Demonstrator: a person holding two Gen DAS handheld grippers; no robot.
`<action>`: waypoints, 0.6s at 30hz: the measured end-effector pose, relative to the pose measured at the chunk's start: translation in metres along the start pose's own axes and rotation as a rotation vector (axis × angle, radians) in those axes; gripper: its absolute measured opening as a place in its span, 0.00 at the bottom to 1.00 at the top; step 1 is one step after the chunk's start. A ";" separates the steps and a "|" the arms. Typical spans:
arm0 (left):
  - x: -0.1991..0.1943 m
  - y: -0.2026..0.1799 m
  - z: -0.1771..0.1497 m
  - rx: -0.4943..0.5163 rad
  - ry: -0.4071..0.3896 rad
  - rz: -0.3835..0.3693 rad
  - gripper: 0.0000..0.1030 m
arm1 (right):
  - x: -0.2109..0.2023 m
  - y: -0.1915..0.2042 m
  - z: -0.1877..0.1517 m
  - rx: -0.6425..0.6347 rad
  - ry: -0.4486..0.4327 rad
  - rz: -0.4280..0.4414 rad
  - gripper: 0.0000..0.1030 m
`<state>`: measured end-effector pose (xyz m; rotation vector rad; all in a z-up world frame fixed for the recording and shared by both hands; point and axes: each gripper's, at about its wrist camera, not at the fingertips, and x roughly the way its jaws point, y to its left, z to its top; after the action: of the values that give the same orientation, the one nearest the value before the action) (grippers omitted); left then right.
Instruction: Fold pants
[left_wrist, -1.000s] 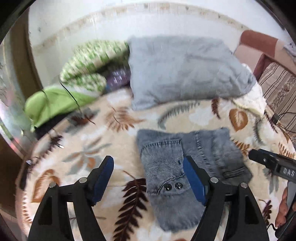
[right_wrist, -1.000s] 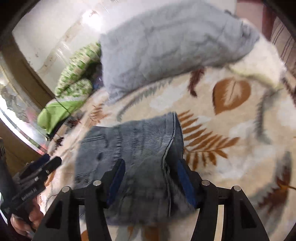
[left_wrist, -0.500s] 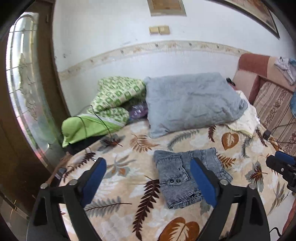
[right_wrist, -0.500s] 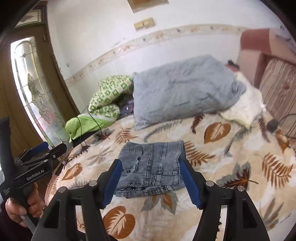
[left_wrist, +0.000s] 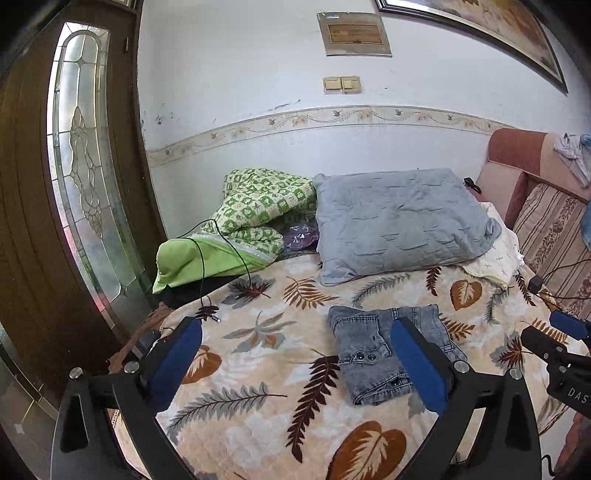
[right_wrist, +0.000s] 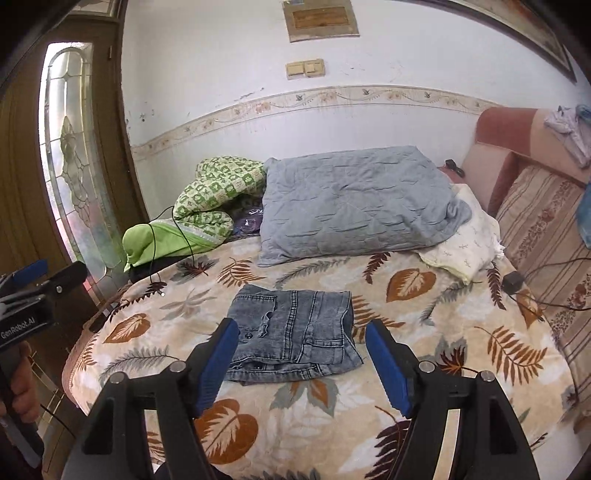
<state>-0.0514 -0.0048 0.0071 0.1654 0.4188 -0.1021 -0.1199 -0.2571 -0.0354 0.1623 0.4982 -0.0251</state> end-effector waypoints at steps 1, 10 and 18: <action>0.001 0.000 -0.001 0.000 0.005 0.000 0.99 | 0.001 0.001 0.000 -0.003 0.001 0.002 0.73; 0.015 -0.001 -0.007 0.002 0.035 0.005 0.99 | 0.016 0.003 -0.007 0.017 0.040 0.014 0.73; 0.026 0.001 -0.011 -0.003 0.055 0.007 0.99 | 0.027 0.006 -0.009 0.016 0.065 0.027 0.73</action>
<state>-0.0325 -0.0034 -0.0135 0.1667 0.4728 -0.0901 -0.1004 -0.2491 -0.0551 0.1861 0.5612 0.0026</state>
